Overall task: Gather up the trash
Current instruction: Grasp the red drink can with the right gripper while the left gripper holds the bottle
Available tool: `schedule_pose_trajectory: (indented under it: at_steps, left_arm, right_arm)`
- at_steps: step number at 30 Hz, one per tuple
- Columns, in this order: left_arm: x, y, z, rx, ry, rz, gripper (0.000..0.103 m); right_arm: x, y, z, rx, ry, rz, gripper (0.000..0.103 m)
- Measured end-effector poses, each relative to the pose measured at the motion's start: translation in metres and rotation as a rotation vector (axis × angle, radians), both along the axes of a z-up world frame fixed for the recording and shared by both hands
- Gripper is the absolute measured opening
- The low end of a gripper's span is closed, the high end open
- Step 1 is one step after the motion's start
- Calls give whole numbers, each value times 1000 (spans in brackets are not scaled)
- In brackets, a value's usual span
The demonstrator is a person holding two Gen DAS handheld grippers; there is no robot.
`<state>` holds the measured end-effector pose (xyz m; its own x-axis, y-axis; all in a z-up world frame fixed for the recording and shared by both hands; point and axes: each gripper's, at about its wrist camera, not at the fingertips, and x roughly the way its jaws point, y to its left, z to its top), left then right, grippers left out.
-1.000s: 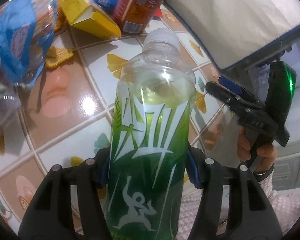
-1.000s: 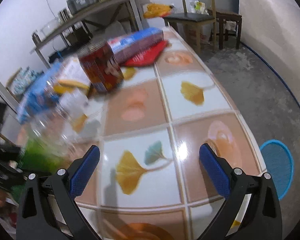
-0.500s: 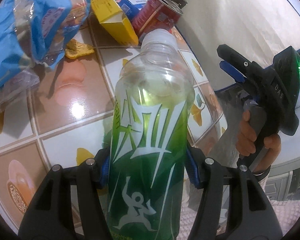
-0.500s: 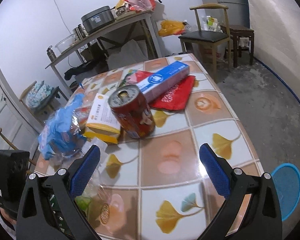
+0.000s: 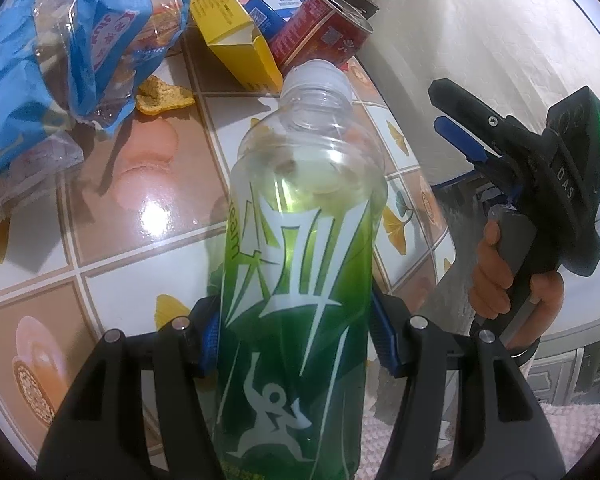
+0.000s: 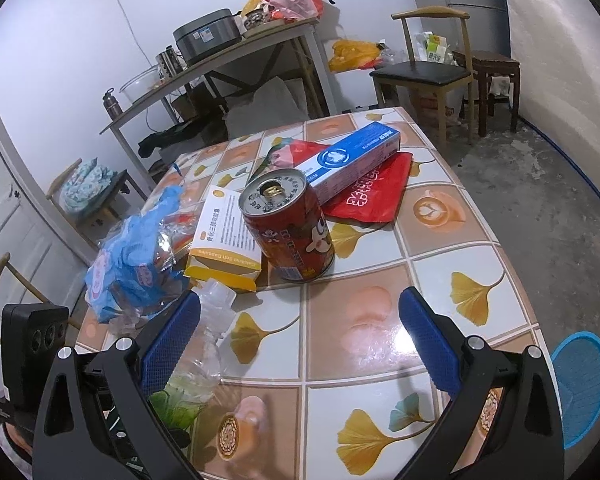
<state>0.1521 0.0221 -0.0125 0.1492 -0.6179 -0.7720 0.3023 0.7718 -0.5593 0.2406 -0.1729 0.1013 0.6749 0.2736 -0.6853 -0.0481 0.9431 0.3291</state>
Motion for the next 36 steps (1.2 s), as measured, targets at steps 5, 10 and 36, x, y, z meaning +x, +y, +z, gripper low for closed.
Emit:
schedule_pose_trajectory:
  at_steps: [5, 10, 36]
  left_arm:
    - [3, -3, -3, 0, 9, 0, 57]
    - [4, -5, -3, -1, 12, -3, 57]
    - [11, -14, -10, -55, -1, -45, 55]
  right_arm:
    - [0, -1, -1, -1, 3, -2, 97]
    - [1, -1, -1, -6, -2, -5, 97]
    - [97, 32, -7, -12, -17, 126, 82]
